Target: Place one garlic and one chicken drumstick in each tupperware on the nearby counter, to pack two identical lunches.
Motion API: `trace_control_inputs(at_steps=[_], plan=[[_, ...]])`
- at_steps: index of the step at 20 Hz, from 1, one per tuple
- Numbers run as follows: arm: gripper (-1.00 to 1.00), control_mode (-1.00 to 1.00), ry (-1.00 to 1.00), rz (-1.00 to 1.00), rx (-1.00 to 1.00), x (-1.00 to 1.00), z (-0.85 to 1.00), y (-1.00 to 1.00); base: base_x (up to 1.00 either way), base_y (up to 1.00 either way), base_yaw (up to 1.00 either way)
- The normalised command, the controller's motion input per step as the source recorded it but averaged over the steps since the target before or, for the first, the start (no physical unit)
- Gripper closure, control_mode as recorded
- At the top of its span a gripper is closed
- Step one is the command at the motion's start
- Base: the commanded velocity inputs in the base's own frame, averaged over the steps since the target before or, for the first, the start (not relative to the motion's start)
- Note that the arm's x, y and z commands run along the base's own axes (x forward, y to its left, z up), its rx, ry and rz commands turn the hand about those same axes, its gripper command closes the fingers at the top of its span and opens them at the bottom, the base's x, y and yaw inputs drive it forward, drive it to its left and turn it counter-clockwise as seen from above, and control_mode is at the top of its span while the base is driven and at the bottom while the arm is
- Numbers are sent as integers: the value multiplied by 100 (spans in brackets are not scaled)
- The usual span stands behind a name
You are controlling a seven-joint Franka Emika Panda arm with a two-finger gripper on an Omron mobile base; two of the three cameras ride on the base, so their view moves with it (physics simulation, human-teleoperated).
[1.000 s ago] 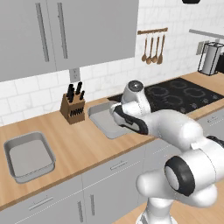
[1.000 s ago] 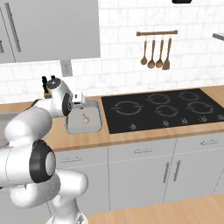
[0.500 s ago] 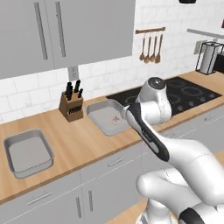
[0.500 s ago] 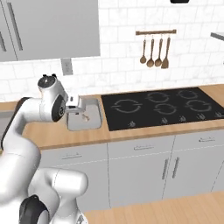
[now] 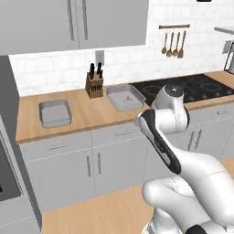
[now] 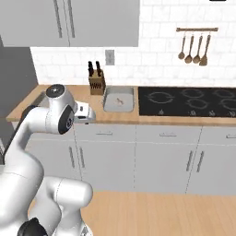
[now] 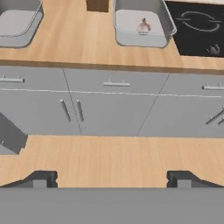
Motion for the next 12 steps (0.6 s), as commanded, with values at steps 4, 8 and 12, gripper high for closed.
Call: trace_control_inputs(at_steps=[4,8,12], plan=[[-100,100,0,0,0,0,0,0,-73,0,83],[-100,100,0,0,0,0,0,0,-56,0,89],[-100,100,0,0,0,0,0,0,-56,0,88]])
